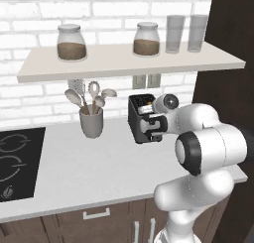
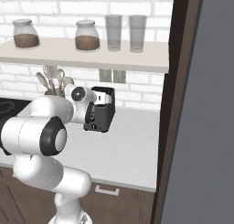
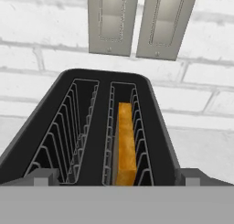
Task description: Start the toaster. Once the lever pops up, take the bread to the plate on the dining counter.
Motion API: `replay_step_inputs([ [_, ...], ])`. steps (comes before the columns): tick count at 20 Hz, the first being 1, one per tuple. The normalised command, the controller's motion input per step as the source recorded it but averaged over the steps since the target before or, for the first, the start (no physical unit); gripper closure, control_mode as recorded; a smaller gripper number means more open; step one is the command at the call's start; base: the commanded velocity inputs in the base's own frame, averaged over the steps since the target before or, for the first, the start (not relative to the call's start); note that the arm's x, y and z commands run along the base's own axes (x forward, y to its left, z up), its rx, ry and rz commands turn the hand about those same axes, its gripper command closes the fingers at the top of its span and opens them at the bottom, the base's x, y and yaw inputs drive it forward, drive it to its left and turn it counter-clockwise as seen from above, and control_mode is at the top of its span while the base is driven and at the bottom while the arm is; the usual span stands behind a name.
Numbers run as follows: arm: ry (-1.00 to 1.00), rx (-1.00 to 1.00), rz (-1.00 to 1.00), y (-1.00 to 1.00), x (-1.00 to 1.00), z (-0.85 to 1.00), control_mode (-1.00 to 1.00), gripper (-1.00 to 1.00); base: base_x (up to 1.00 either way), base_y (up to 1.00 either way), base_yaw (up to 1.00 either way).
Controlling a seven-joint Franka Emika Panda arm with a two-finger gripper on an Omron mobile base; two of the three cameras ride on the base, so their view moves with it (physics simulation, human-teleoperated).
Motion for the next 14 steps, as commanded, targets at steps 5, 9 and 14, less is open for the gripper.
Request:
replay_step_inputs([
  [5,0.0,0.0,0.0,-0.11,0.0,0.0,-1.0,-1.0,0.0,0.0,0.0],
  [9,0.0,0.0,0.0,-0.01,0.0,0.0,-1.0,-1.0,0.0,0.0,0.0],
  [14,0.0,0.0,0.0,0.0,0.0,0.0,-1.0,-1.0,0.0,0.0,0.0],
])
